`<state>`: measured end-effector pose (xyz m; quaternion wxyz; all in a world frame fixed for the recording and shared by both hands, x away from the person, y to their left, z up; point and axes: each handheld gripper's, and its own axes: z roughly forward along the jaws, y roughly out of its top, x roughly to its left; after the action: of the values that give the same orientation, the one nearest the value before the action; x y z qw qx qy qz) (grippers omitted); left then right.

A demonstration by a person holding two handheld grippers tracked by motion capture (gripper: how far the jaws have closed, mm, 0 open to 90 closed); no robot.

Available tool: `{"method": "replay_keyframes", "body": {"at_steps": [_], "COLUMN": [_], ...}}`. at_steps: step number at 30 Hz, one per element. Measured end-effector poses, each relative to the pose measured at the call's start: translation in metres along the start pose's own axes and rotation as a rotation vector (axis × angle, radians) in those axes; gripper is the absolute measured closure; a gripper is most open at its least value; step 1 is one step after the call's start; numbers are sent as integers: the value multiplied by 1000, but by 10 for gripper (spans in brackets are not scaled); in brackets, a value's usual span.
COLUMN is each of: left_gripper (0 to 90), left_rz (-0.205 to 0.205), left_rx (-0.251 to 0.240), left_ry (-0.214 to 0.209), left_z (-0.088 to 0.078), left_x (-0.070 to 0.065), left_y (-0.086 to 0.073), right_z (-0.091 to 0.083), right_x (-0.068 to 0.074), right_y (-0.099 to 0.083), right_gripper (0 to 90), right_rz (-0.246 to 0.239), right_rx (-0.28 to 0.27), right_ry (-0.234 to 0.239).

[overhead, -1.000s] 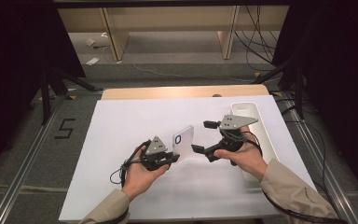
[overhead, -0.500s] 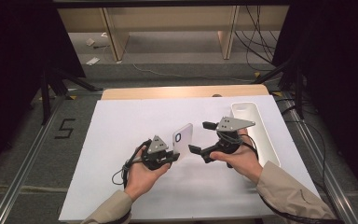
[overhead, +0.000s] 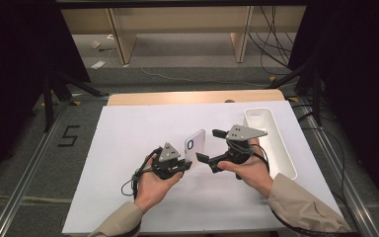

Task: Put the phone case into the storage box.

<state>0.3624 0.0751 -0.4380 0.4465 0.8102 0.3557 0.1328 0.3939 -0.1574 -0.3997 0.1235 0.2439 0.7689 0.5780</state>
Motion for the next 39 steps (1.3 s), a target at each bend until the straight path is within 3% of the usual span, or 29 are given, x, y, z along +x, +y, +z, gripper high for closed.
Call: {"method": "replay_keyframes", "body": {"at_steps": [9,23,39], "left_gripper": [805,805,805], "left_rz": [4,-5,-9], "left_rx": [9,5,-2], "left_ry": [-7,-8,-7], "left_z": [5,9,10], "left_x": [-6,-12,-13], "left_y": [2,5,5], "right_z": [10,15,19], "right_x": [6,3,8], "right_y": [-1,-1,-4], "right_gripper": [9,51,165], "right_rz": [13,35,45], "right_rx": [-11,-25,-39], "right_ry": [-37,-108,-134]}}
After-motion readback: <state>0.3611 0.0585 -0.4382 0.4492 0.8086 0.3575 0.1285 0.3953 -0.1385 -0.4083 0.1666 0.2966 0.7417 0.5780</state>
